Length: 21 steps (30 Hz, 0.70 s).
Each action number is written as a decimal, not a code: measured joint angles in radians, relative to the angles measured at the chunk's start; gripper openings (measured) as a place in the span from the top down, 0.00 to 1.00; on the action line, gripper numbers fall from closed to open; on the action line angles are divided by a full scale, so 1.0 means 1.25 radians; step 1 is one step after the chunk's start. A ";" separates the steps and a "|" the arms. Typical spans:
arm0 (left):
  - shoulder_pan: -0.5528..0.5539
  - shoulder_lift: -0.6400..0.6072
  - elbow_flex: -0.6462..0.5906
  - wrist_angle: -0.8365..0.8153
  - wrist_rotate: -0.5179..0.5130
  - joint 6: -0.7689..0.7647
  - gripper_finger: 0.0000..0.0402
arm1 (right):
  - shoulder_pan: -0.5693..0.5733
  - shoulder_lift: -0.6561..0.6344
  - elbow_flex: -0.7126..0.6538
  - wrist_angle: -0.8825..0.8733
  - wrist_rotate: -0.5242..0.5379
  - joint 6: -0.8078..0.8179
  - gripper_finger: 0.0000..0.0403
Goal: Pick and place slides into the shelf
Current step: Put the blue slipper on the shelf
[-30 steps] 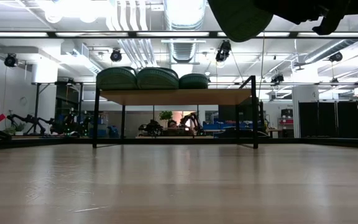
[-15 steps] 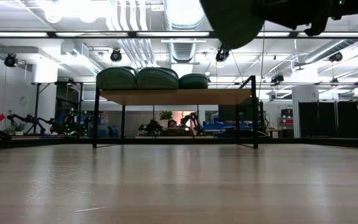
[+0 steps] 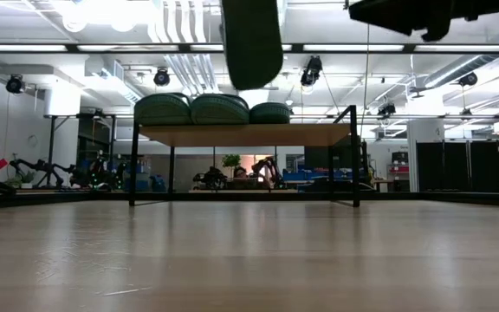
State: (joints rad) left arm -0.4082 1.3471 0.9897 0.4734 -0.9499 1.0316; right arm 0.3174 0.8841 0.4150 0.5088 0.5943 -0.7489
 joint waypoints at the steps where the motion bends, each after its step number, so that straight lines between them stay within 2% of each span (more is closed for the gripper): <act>1: 0.002 -0.001 0.000 0.005 -0.030 0.016 0.92 | 0.008 0.000 0.006 -0.001 0.001 0.001 0.58; 4: 0.003 -0.006 -0.001 0.011 -0.055 0.023 0.92 | 0.036 0.000 0.033 -0.004 0.001 0.003 0.58; 8: 0.003 -0.005 -0.003 0.007 0.001 0.021 0.92 | 0.072 0.001 0.081 -0.043 0.002 -0.014 0.58; 12: 0.002 -0.005 -0.006 0.007 0.016 0.024 0.93 | 0.100 0.001 0.157 -0.109 0.007 0.002 0.59; 16: 0.003 -0.005 -0.012 0.012 0.014 0.039 0.93 | 0.116 0.031 0.285 -0.280 0.043 0.055 0.56; 21: 0.003 -0.004 -0.012 0.014 0.019 0.039 0.93 | 0.118 0.149 0.492 -0.554 0.118 0.142 0.53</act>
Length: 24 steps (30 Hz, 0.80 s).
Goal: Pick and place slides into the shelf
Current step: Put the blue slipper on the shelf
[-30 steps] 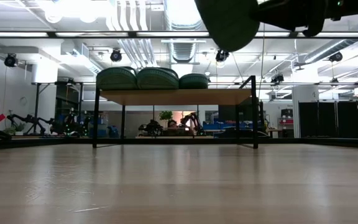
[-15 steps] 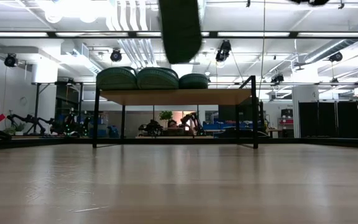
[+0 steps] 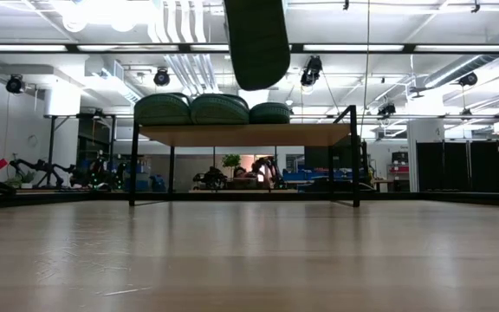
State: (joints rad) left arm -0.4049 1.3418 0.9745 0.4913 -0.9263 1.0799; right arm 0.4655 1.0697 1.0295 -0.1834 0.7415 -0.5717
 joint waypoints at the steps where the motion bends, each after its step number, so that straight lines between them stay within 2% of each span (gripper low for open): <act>1: 0.000 0.000 0.000 -0.001 0.000 0.000 0.93 | 0.000 0.027 0.044 -0.048 0.001 0.015 0.53; 4: 0.000 0.000 -0.006 0.000 0.000 0.001 0.93 | 0.013 0.109 0.172 -0.200 0.029 0.057 0.53; 8: 0.000 0.000 -0.014 -0.002 0.001 0.001 0.93 | 0.060 0.212 0.325 -0.345 0.128 0.065 0.54; 14: 0.001 0.001 -0.012 -0.001 0.007 0.001 0.93 | 0.110 0.338 0.475 -0.426 0.167 0.032 0.56; 24: 0.016 0.002 -0.007 0.021 0.078 0.000 0.93 | 0.098 0.471 0.627 -0.504 0.213 -0.016 0.53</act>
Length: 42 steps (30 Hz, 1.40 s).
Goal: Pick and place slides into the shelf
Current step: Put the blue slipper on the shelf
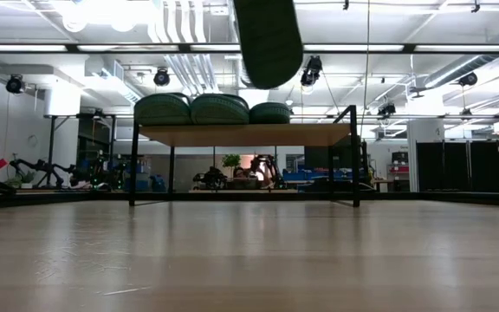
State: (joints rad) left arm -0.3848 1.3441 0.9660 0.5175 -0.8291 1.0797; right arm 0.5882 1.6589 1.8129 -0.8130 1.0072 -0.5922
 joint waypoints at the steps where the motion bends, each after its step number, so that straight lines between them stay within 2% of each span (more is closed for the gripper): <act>1: 0.002 0.000 -0.001 0.000 0.000 0.000 0.93 | -0.005 0.010 0.012 0.000 0.005 -0.011 0.53; 6: 0.005 0.000 -0.002 -0.002 -0.006 0.000 0.93 | -0.035 0.037 0.052 0.001 0.013 -0.022 0.53; 14: 0.005 0.001 0.000 -0.001 -0.005 -0.001 0.93 | -0.082 0.056 0.057 -0.005 0.006 -0.022 0.53; 19: 0.005 0.001 0.000 -0.001 -0.005 -0.001 0.93 | -0.106 0.064 0.056 -0.009 -0.054 -0.012 0.53; 26: 0.005 0.000 -0.001 -0.001 0.002 -0.002 0.93 | -0.149 0.065 0.055 -0.012 -0.065 -0.010 0.53; 30: 0.005 0.000 -0.001 -0.002 0.007 -0.002 0.93 | -0.170 0.065 0.055 -0.012 -0.135 -0.005 0.53; 32: 0.004 0.000 0.000 0.000 0.008 -0.003 0.93 | -0.172 0.065 0.055 -0.012 -0.135 0.009 0.54; 36: 0.005 0.000 0.000 0.002 0.007 -0.003 0.93 | -0.173 0.065 0.055 -0.013 -0.111 0.014 0.61; 42: 0.005 0.000 -0.001 0.005 0.009 -0.002 0.93 | -0.171 0.065 0.049 -0.019 -0.113 -0.008 0.87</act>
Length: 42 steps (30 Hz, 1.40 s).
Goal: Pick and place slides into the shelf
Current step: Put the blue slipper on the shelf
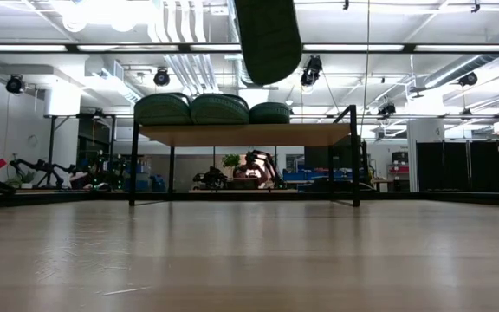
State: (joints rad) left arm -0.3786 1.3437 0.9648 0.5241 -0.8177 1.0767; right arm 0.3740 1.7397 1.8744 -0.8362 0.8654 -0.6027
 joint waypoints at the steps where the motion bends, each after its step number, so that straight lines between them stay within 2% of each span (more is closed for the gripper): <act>1: 0.000 0.000 -0.001 0.001 0.000 -0.005 0.93 | 0.000 0.000 -0.002 0.001 0.000 0.000 0.87; 4: 0.000 0.000 0.000 0.002 0.001 -0.048 0.91 | 0.002 0.000 -0.008 0.006 0.012 0.005 0.87; 11: -0.001 -0.002 -0.002 0.010 0.003 -0.083 0.70 | 0.013 -0.001 -0.019 -0.002 0.078 0.001 0.87; 16: -0.008 -0.019 -0.004 0.006 0.000 -0.125 0.60 | 0.019 -0.015 -0.020 -0.015 0.092 -0.005 0.87; 22: -0.038 -0.066 -0.007 -0.094 -0.001 -0.235 0.57 | 0.022 -0.043 -0.046 -0.101 0.126 0.066 0.87; 26: -0.061 -0.111 -0.008 -0.193 0.000 -0.336 0.56 | 0.024 -0.080 -0.110 -0.100 0.165 0.063 0.87; 30: -0.081 -0.152 -0.019 -0.248 0.001 -0.415 0.56 | 0.025 -0.131 -0.187 -0.088 0.168 0.051 0.88; 33: -0.094 -0.178 -0.032 -0.249 0.001 -0.438 0.56 | 0.025 -0.183 -0.272 -0.016 0.169 0.021 0.88; 38: -0.103 -0.200 -0.047 -0.249 0.000 -0.440 0.56 | 0.028 -0.282 -0.429 0.245 0.166 -0.126 0.88; 42: -0.103 -0.206 -0.061 -0.246 -0.001 -0.441 0.56 | 0.031 -0.355 -0.533 0.394 0.153 -0.217 0.88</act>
State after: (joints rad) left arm -0.5072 1.0860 0.8879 0.2168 -0.8185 0.5255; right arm 0.4124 1.2964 1.2079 -0.3433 1.0561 -0.8735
